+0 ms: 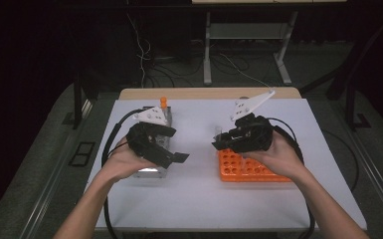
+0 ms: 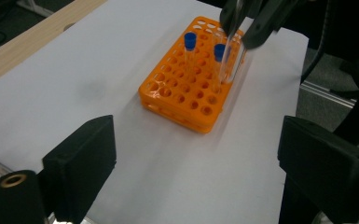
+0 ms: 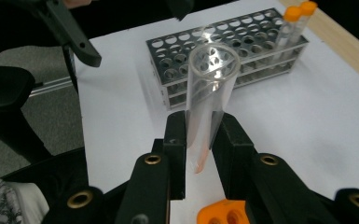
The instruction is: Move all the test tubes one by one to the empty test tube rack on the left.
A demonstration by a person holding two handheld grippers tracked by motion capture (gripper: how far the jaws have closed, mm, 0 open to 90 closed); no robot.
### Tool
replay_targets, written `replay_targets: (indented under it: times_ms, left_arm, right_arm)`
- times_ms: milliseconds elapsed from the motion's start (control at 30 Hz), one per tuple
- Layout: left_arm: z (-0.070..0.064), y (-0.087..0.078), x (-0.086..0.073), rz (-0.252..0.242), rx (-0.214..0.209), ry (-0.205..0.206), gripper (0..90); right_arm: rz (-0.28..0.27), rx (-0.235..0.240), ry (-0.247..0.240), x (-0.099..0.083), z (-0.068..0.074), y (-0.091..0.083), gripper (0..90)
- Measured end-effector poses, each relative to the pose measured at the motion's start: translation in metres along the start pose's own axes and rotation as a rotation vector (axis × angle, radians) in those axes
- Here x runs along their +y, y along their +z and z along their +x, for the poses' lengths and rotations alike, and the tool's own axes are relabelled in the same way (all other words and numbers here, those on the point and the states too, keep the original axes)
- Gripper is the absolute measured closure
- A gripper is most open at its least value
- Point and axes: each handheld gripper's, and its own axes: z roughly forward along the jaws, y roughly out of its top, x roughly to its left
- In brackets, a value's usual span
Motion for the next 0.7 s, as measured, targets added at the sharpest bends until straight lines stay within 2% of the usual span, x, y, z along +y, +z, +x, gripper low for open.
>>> replay_targets:
  times_ms: [267,400,700]
  left_arm:
    - [0.001,0.002,0.018,0.035,-0.036,0.042,19.5]
    - [0.001,0.005,0.023,0.042,-0.071,0.058,28.6]
    - [-0.002,0.016,0.025,0.077,-0.104,0.096,49.2]
  right_arm:
    - [0.033,0.039,-0.013,0.000,0.003,0.024,75.2]
    - [0.047,0.056,-0.016,0.001,0.006,0.035,75.1]
    - [0.061,0.088,-0.026,0.003,0.011,0.057,75.1]
